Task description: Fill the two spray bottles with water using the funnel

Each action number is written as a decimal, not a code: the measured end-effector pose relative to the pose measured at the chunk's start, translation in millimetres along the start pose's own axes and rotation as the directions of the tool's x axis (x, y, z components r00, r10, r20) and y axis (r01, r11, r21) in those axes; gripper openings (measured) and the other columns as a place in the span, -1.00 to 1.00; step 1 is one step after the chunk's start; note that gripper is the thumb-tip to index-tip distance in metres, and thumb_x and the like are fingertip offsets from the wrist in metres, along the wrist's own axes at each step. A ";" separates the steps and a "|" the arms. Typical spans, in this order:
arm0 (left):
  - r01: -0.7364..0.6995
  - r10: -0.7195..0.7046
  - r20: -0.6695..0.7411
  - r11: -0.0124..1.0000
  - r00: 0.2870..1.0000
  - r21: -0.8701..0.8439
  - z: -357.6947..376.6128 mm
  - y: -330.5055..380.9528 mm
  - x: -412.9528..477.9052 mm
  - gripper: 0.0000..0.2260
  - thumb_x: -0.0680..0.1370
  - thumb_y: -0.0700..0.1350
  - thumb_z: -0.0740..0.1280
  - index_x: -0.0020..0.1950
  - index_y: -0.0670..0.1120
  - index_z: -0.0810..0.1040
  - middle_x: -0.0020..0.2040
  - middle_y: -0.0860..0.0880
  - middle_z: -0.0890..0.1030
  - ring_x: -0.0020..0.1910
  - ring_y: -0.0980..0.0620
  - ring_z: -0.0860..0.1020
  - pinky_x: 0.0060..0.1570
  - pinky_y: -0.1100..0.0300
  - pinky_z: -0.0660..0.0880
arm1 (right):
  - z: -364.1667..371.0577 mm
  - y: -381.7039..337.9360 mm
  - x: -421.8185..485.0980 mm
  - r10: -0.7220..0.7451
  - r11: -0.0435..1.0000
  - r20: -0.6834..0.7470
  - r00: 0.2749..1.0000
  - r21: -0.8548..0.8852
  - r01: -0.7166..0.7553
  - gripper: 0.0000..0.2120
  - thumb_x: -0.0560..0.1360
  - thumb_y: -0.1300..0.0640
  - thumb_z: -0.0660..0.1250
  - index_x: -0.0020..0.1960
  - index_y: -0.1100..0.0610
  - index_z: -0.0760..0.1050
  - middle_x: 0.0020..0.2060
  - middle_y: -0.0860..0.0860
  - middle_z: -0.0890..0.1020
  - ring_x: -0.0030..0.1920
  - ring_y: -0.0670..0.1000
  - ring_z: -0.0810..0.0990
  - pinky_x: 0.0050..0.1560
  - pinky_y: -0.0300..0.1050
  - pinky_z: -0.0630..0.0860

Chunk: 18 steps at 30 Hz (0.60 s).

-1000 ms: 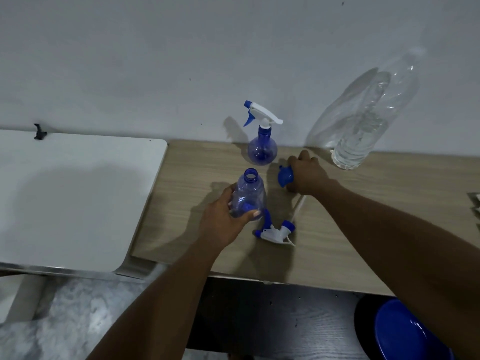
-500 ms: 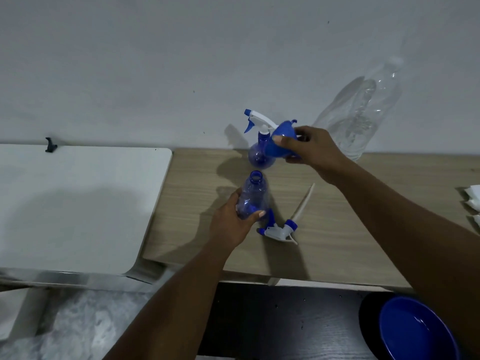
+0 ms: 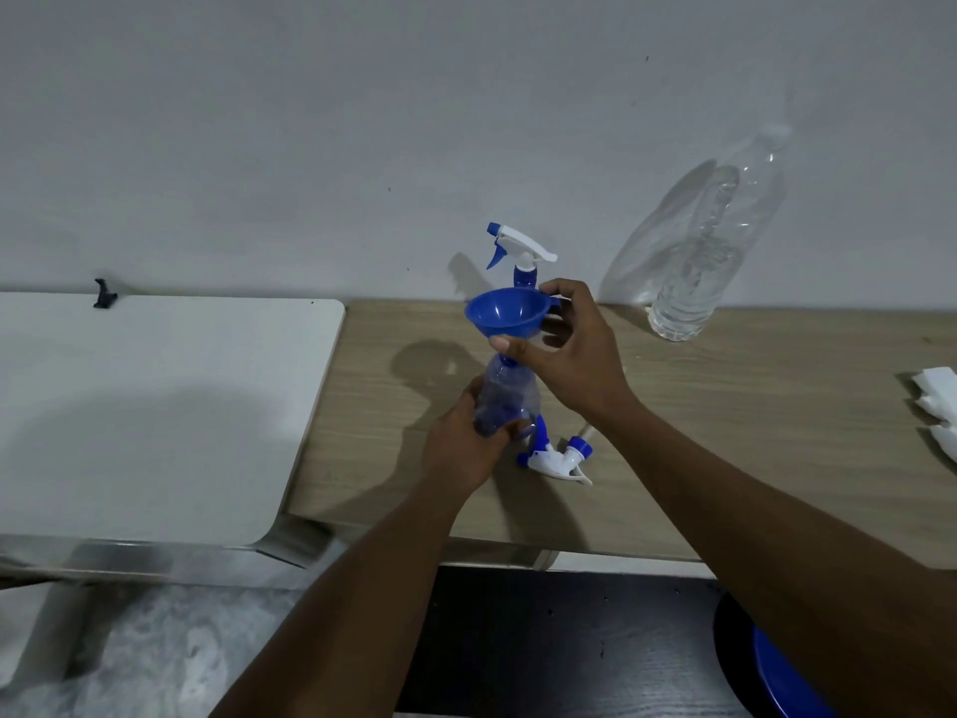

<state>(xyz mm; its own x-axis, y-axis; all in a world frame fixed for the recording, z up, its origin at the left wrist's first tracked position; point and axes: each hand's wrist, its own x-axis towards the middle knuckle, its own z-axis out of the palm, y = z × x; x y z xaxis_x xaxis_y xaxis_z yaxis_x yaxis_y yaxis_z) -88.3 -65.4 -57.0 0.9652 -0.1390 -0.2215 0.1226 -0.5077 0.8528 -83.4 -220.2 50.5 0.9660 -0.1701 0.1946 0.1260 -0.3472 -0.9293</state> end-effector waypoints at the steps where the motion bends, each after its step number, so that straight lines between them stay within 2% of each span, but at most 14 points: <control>1: -0.002 0.002 0.000 1.000 1.000 0.009 0.0 0.4 -0.3 -0.19 0.27 0.36 0.49 0.44 0.21 0.30 0.21 0.14 0.58 0.12 0.11 0.58 0.17 0.03 0.54 | -1.3 2.2 -1.7 -0.012 1.000 0.013 1.000 -0.015 0.012 -0.30 0.28 0.02 0.65 0.29 0.08 0.38 0.13 -0.18 0.58 0.12 -0.25 0.59 0.09 -0.31 0.56; 4: 0.003 -0.003 -0.021 1.000 1.000 0.015 1.4 3.7 -0.2 -0.30 0.36 0.22 0.50 0.43 0.11 0.33 0.14 0.12 0.57 0.09 0.11 0.57 0.18 0.06 0.52 | -3.9 7.9 -7.7 -0.044 0.997 0.048 0.998 -0.055 0.046 -0.28 0.28 0.01 0.65 0.31 0.06 0.36 0.20 -0.12 0.58 0.17 -0.16 0.59 0.11 -0.23 0.55; 6: 0.021 -0.021 -0.004 0.998 1.000 0.058 2.8 5.5 -1.4 -0.34 0.41 0.16 0.50 0.42 0.03 0.32 0.20 0.05 0.57 0.14 0.07 0.56 0.18 0.12 0.50 | -5.5 7.9 -11.1 -0.053 0.996 0.067 0.996 -0.075 0.058 -0.24 0.27 -0.03 0.65 0.33 0.04 0.33 0.24 -0.11 0.57 0.19 -0.15 0.58 0.11 -0.29 0.54; 9: 0.087 -0.087 0.008 0.996 0.996 -0.012 4.1 0.3 -3.6 0.03 0.17 0.47 0.47 0.52 0.15 0.13 0.32 0.04 0.53 0.23 0.04 0.56 0.22 -0.02 0.52 | -9.9 4.8 -15.0 -0.057 0.994 0.082 0.995 -0.084 0.064 -0.17 0.25 -0.01 0.66 0.37 0.01 0.29 0.19 -0.30 0.49 0.15 -0.35 0.52 0.06 -0.50 0.45; 11: 0.084 -0.084 0.009 0.996 0.996 -0.031 4.1 -7.4 -5.0 0.10 0.13 0.49 0.46 0.54 0.17 0.06 0.36 0.05 0.50 0.26 0.04 0.53 0.25 -0.05 0.50 | -15.3 5.3 -16.7 -0.050 0.994 0.107 0.993 -0.093 0.060 -0.13 0.25 0.03 0.67 0.40 -0.02 0.25 0.16 -0.39 0.45 0.12 -0.47 0.48 0.03 -0.58 0.40; 13: 0.103 -0.103 -0.001 0.994 0.995 -0.019 1.1 -4.5 -15.2 0.10 0.16 0.44 0.46 0.56 0.12 0.05 0.40 -0.01 0.47 0.28 -0.01 0.53 0.24 -0.10 0.51 | -23.0 7.9 -20.3 -0.002 0.994 0.136 0.991 -0.109 0.017 -0.07 0.22 -0.02 0.68 0.43 -0.07 0.22 0.19 -0.36 0.46 0.13 -0.42 0.48 0.01 -0.56 0.40; 15: 0.095 -0.091 -0.088 0.995 0.992 0.039 -1.3 5.4 -32.7 0.00 0.22 0.37 0.47 0.52 -0.01 0.17 0.36 -0.04 0.48 0.22 -0.03 0.55 0.17 -0.04 0.54 | -33.5 15.5 -26.4 0.049 0.991 0.141 0.989 -0.128 -0.031 -0.01 0.19 -0.11 0.68 0.44 -0.13 0.19 0.28 -0.20 0.49 0.21 -0.21 0.51 0.03 -0.44 0.39; 16: 0.080 -0.068 -0.141 0.994 0.988 0.081 -0.5 6.7 -40.2 -0.12 0.29 0.30 0.49 0.46 -0.07 0.26 0.30 -0.04 0.50 0.14 0.02 0.57 0.11 0.10 0.54 | -40.1 21.1 -30.0 0.070 0.988 0.136 0.988 -0.146 -0.050 0.01 0.16 -0.16 0.67 0.45 -0.13 0.18 0.32 -0.13 0.49 0.24 -0.12 0.52 0.04 -0.38 0.40; 17: 0.056 -0.035 -0.174 0.991 0.984 0.118 0.3 9.8 -49.5 -0.30 0.37 0.19 0.51 0.37 -0.10 0.35 0.22 -0.01 0.50 0.02 0.14 0.57 -0.01 0.28 0.48 | -47.6 27.4 -33.8 0.092 0.983 0.129 0.987 -0.168 -0.070 0.04 0.15 -0.20 0.66 0.47 -0.12 0.17 0.33 -0.08 0.48 0.24 -0.06 0.52 0.05 -0.32 0.41; 18: 0.038 -0.007 -0.201 0.988 0.980 0.152 2.0 12.9 -56.8 -0.48 0.44 0.08 0.49 0.28 -0.11 0.41 0.13 0.02 0.49 -0.11 0.21 0.53 -0.16 0.38 0.37 | -55.7 33.1 -37.1 0.115 0.978 0.123 0.986 -0.191 -0.090 0.05 0.15 -0.22 0.65 0.48 -0.11 0.18 0.33 -0.05 0.49 0.24 -0.04 0.52 0.05 -0.27 0.43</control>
<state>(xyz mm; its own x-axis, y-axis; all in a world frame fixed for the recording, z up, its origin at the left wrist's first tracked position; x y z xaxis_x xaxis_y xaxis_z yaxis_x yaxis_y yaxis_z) -142.0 -65.7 -34.3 0.9911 0.0382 -0.1275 0.1225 -0.6362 0.7617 -127.7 -276.8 30.0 0.9945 -0.0937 0.0464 -0.0067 -0.4999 -0.8661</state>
